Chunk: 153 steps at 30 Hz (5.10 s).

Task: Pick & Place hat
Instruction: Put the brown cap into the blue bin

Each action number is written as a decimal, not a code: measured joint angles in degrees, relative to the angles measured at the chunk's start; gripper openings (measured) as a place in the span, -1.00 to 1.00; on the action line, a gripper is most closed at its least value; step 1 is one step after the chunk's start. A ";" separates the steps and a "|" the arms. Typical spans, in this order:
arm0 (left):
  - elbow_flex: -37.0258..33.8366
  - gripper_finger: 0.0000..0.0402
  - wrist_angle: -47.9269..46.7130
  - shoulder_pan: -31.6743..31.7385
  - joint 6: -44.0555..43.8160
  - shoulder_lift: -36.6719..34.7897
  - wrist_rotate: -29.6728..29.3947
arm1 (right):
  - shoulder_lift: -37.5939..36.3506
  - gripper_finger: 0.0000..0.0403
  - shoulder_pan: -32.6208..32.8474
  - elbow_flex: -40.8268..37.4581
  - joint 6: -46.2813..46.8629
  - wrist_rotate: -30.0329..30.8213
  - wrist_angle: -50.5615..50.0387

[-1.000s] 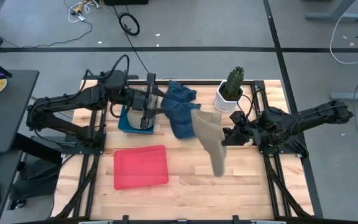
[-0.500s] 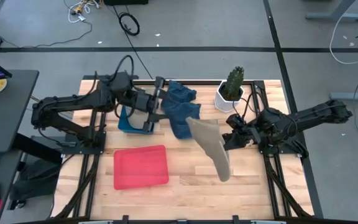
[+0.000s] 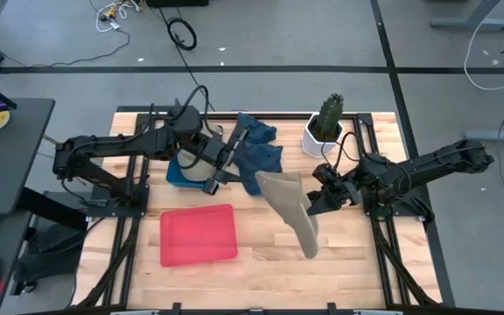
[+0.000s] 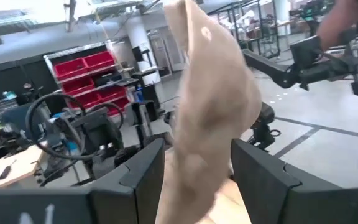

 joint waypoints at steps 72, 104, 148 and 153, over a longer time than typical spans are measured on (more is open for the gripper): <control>0.09 -0.90 -31.59 3.01 -30.77 -3.75 6.91 | -0.26 0.34 -0.11 -0.02 1.37 2.49 9.28; 5.07 -0.90 -68.89 10.88 -7.51 -20.52 -1.24 | -0.24 0.33 -0.82 -0.02 -9.53 8.75 0.31; 20.98 -0.90 -101.05 22.62 34.51 -1.00 -22.05 | 9.62 -0.97 -4.90 31.34 -43.76 23.48 -56.73; 18.81 -0.90 -100.98 22.71 36.26 -1.01 -23.33 | 9.62 -0.99 -4.92 31.34 -43.76 23.47 -56.12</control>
